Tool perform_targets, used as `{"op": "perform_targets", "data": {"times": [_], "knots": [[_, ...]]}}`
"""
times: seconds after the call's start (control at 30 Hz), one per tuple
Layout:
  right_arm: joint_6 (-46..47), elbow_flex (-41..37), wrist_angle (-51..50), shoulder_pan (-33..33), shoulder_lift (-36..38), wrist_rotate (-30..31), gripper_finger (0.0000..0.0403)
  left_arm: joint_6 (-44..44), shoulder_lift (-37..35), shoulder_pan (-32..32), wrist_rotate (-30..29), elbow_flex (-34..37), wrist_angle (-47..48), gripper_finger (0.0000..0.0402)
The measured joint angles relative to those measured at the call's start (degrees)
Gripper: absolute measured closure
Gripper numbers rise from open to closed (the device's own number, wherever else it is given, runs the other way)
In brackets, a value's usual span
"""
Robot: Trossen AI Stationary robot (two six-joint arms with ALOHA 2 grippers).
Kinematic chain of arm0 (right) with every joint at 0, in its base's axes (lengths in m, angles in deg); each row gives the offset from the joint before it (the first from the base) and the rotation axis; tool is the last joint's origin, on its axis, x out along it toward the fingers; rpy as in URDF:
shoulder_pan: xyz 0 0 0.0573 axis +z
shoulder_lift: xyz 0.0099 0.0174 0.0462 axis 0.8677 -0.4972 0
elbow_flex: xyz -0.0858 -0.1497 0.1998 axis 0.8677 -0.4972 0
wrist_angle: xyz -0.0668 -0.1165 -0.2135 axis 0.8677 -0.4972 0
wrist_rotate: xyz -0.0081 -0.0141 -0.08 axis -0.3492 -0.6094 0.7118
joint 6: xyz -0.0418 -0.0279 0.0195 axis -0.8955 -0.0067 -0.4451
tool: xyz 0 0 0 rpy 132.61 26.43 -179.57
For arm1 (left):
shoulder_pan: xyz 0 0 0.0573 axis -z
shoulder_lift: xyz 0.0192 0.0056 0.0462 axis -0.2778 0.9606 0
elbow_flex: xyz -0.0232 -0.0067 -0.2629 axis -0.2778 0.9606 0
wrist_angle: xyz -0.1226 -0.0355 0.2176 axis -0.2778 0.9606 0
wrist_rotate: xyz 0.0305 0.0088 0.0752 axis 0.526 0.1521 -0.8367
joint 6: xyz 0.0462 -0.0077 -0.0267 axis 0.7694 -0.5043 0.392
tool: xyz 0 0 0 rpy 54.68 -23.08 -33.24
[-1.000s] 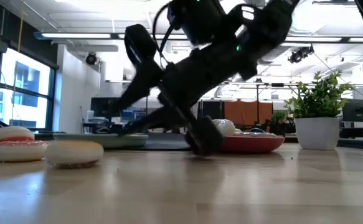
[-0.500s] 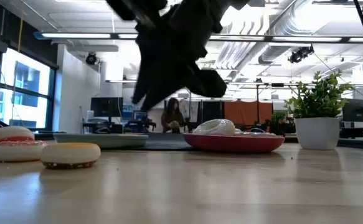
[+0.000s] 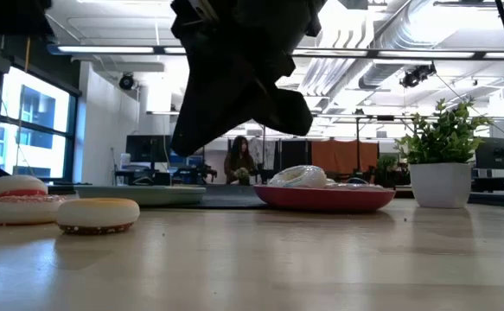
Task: Pick & Place donuts
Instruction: Put the small brown doughnut on the blue plate
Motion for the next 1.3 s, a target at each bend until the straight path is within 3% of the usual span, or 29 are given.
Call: {"op": "perform_targets", "data": {"times": [0.2,0.37,0.47,0.67,0.87,1.07,1.3], "knots": [[-7.34,0.0,-0.8,-0.01,0.0,0.12,0.0401,2.04,12.27,-4.36,10.43,0.0,-6.6,0.0402],[-10.81,0.0,-0.41,0.06,0.0,5.4,0.04,-0.93,20.89,-4.23,13.51,-0.08,-15.97,0.0402],[-12.38,0.0,1.93,-0.39,-0.74,4.91,0.0402,-6.15,24.87,-4.55,14.27,-0.04,-18.91,0.0402],[-18.88,-0.38,4.06,0.02,-2.54,4.03,0.0402,-24.62,28.57,-7.39,16.81,0.06,-19.6,0.0402],[-27.53,-0.39,3.67,1.26,-5.14,0.7,0.0402,-33.18,31.77,-11.81,18.47,-0.04,-20.09,0.0402],[-29.64,-0.39,4.24,1.48,-5.22,3.23,0.0401,-36.63,33.29,-13.73,19.93,-0.04,-19.95,0.0402],[-31.91,-0.39,8.03,-0.8,-5.22,4.25,0.0391,-34.7,33.29,-14.0,19.75,-0.09,-19.24,0.0402]]}}
